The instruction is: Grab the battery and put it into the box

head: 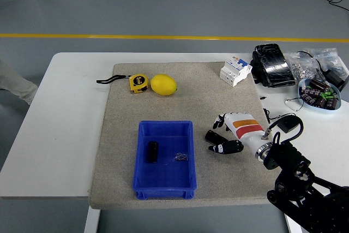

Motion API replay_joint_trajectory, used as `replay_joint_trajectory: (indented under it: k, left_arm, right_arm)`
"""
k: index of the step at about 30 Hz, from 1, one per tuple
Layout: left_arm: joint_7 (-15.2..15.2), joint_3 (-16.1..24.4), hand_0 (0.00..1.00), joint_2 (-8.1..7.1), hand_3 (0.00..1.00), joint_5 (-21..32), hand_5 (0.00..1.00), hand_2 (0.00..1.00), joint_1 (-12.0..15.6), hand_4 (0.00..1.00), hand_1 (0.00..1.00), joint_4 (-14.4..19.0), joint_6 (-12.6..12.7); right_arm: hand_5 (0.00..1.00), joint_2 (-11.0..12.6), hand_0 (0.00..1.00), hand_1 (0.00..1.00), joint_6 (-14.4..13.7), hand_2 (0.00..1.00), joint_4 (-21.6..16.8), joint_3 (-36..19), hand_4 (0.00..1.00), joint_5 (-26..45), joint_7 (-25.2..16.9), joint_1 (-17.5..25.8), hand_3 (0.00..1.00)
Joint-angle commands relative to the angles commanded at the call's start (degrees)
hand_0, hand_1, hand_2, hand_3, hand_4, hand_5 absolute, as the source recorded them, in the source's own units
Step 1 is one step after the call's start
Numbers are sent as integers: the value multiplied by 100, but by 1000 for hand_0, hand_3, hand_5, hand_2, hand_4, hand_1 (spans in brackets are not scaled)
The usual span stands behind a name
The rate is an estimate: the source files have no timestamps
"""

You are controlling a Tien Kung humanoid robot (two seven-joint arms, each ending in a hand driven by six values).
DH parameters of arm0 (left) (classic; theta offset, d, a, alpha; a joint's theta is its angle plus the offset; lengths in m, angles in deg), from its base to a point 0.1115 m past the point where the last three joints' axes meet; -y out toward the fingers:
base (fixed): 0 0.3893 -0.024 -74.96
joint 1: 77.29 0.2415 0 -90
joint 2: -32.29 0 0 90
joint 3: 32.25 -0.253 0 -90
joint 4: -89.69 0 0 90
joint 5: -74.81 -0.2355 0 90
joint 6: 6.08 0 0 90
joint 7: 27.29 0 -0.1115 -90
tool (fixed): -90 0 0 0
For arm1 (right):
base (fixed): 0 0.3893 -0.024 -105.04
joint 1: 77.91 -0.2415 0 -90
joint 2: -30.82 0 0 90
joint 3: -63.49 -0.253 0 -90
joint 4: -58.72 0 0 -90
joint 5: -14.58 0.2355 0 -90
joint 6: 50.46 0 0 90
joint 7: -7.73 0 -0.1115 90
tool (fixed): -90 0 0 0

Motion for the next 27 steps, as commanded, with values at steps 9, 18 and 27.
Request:
replay_joint_trajectory:
  k: [9, 18, 27]
  left_arm:
    - [-12, -3, 721, 0, 678, 3, 670, 748, -4, 708, 707, -1, -1]
    - [-18, -4, 722, 6, 678, -4, 669, 748, -12, 707, 706, 2, 7]
    - [-17, -12, 723, 10, 677, -3, 669, 749, -17, 707, 708, 3, 14]
  right_arm:
    - [381, -50, 220, 433, -28, 546, 181, 95, 998, 168, -43, -64, 529]
    - [382, -73, 203, 411, -87, 515, 294, 168, 998, 250, -61, -89, 509]
    - [368, -77, 177, 392, -143, 487, 362, 202, 969, 256, -52, -95, 493]
